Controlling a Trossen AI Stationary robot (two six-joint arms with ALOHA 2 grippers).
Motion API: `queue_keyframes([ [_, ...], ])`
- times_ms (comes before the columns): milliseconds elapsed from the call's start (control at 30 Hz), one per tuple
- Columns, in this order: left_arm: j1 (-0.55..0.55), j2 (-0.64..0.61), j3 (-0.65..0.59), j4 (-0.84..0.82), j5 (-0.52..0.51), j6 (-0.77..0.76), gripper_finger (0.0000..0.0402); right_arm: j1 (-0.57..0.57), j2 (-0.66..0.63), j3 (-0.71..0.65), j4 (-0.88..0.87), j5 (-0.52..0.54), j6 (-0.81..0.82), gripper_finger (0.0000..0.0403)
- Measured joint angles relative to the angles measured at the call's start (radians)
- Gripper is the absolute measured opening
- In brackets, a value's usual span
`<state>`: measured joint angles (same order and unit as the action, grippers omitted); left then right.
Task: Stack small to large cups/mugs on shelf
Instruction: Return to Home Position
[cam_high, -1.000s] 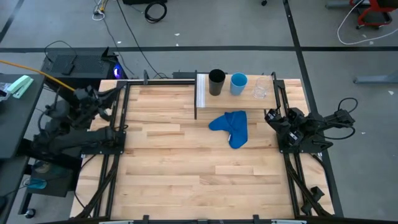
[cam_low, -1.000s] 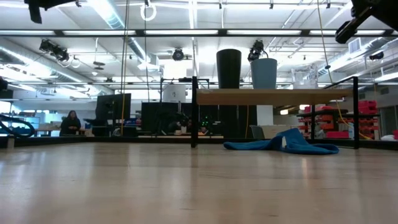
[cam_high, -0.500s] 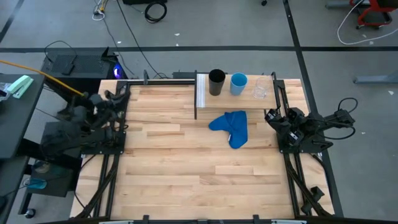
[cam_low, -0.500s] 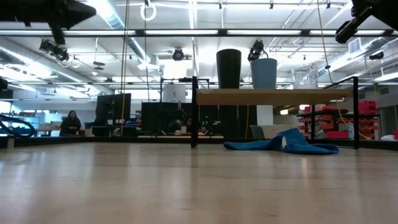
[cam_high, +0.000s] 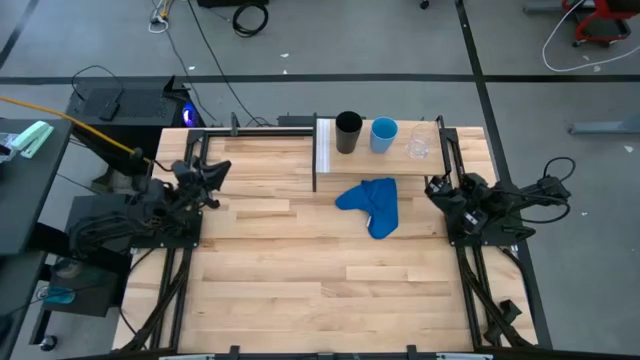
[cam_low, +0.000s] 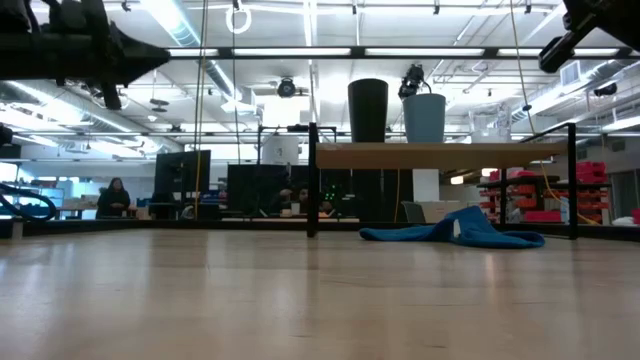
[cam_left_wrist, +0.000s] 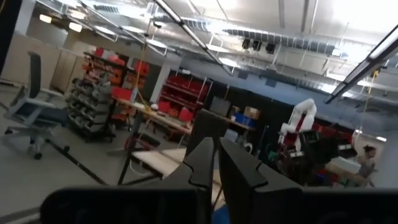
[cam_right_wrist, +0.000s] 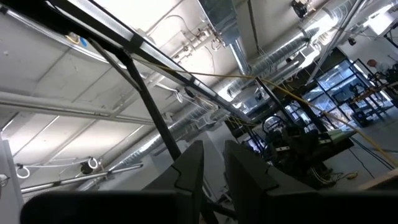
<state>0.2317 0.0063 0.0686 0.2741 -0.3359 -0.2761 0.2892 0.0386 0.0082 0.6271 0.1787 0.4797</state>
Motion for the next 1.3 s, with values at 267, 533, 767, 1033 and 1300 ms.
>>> queue_keyframes([
  [267, 0.000, 0.000, -0.059, -0.033, 0.000, -0.034, 0.0040, 0.000, 0.000, 0.000, -0.017, 0.000, -0.007, 0.0073],
  [533, 0.000, 0.000, -0.059, -0.148, -0.001, 0.080, 0.0032, 0.000, 0.000, 0.000, -0.255, -0.004, -0.057, 0.0073],
  [767, 0.000, 0.035, -0.058, -0.213, 0.007, 0.163, 0.0035, 0.000, 0.000, 0.000, -0.488, -0.004, -0.064, 0.0073],
  [1033, 0.001, 0.111, -0.058, -0.221, 0.006, 0.235, 0.0037, 0.000, 0.008, 0.000, -0.577, -0.007, -0.164, 0.0073],
  [1300, 0.001, 0.190, -0.058, -0.223, 0.005, 0.283, 0.0028, 0.000, 0.008, 0.000, -0.578, -0.008, -0.305, 0.0073],
])
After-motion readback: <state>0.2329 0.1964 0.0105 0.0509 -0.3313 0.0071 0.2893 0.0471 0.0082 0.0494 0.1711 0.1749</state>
